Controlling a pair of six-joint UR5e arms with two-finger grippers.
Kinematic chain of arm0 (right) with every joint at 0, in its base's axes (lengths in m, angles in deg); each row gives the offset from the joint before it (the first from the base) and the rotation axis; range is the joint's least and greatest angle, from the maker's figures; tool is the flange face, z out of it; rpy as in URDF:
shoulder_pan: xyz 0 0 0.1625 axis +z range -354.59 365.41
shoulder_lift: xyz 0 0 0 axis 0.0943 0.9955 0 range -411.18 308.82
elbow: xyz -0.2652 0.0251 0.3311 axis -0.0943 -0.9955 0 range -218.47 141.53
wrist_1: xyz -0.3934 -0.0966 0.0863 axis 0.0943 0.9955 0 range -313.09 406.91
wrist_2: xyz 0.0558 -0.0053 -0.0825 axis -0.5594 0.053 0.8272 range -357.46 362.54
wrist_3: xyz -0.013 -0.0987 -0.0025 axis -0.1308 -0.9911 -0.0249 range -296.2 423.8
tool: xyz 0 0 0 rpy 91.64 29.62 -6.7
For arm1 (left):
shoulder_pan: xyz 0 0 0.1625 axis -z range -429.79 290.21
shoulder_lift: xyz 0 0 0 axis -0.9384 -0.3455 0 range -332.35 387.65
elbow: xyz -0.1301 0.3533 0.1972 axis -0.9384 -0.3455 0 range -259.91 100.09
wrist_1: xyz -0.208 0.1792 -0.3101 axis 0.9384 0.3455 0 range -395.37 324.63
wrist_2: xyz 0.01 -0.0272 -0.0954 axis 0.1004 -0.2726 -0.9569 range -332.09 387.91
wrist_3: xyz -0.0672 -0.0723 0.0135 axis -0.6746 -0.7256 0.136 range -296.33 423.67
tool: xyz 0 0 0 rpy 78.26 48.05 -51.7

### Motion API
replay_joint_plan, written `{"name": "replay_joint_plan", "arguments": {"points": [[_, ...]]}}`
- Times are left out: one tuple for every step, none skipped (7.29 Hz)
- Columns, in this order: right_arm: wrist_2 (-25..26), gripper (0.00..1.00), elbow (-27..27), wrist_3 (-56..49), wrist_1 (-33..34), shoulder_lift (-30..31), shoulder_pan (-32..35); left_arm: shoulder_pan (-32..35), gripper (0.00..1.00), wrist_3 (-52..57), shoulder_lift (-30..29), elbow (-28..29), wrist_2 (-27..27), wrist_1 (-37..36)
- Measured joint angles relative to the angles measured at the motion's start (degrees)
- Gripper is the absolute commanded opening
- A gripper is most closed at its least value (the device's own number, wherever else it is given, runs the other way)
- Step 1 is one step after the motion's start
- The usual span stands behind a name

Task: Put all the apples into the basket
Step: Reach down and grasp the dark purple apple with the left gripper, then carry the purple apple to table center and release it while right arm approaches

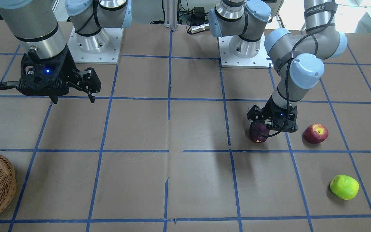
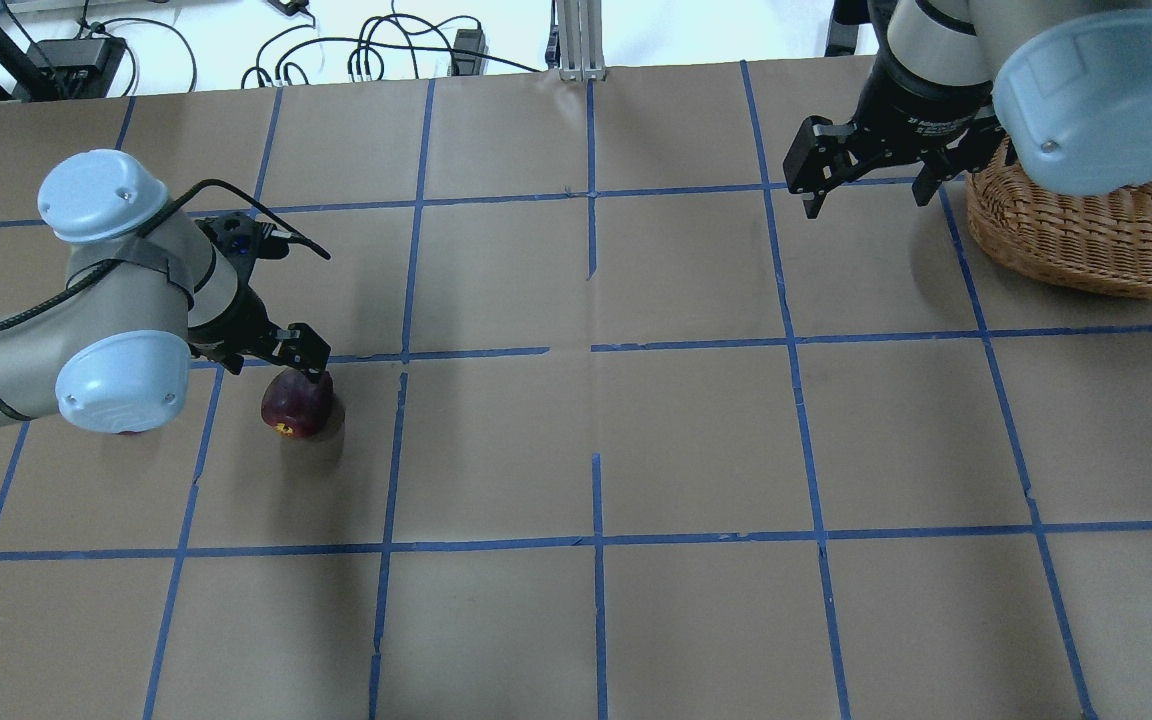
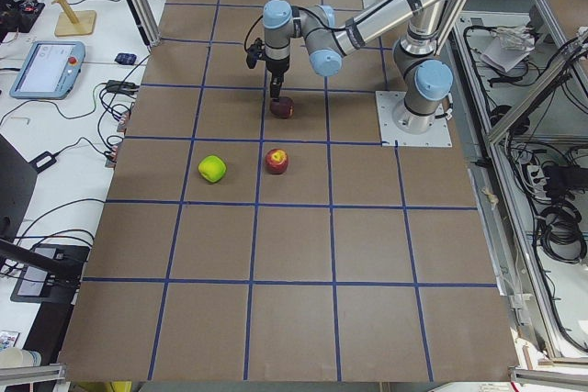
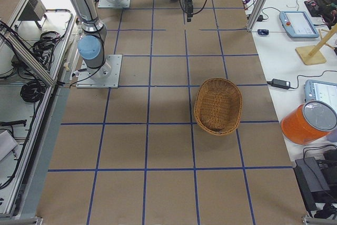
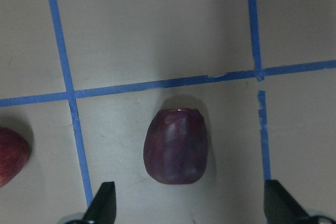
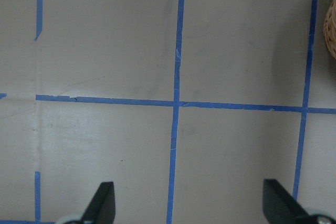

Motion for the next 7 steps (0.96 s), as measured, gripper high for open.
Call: {"name": "replay_joint_plan", "arguments": {"points": [[0.0, 1.00, 0.0, 0.0, 0.0, 0.0, 0.0, 0.0, 1.00, 0.4, -2.2, -0.9, 0.1, -1.5], [0.1, 1.00, 0.1, 0.0, 0.0, 0.0, 0.0, 0.0, 0.85, 0.6, -4.4, -1.6, 0.1, -2.2], [0.1, 1.00, 0.1, 0.0, 0.0, 0.0, -0.1, 0.0, 0.07, 1.0, -6.0, -1.8, 0.2, -2.6], [0.0, 1.00, 0.0, 0.0, 0.0, 0.0, -0.1, 0.0, 0.00, 1.3, -6.9, -1.7, 0.2, -2.9], [0.0, 1.00, 0.0, -0.1, 0.1, 0.0, -0.1, 0.0, 0.00, 1.2, -7.0, -1.6, 0.1, -3.2], [0.0, 1.00, 0.0, -0.1, 0.1, -0.1, -0.1, 0.3, 0.00, -0.1, -6.8, -0.6, -0.3, -3.3], [0.0, 1.00, 0.0, -0.1, 0.1, -0.1, -0.1, 1.4, 0.00, -3.0, -7.0, 2.0, -1.7, -2.2]]}}
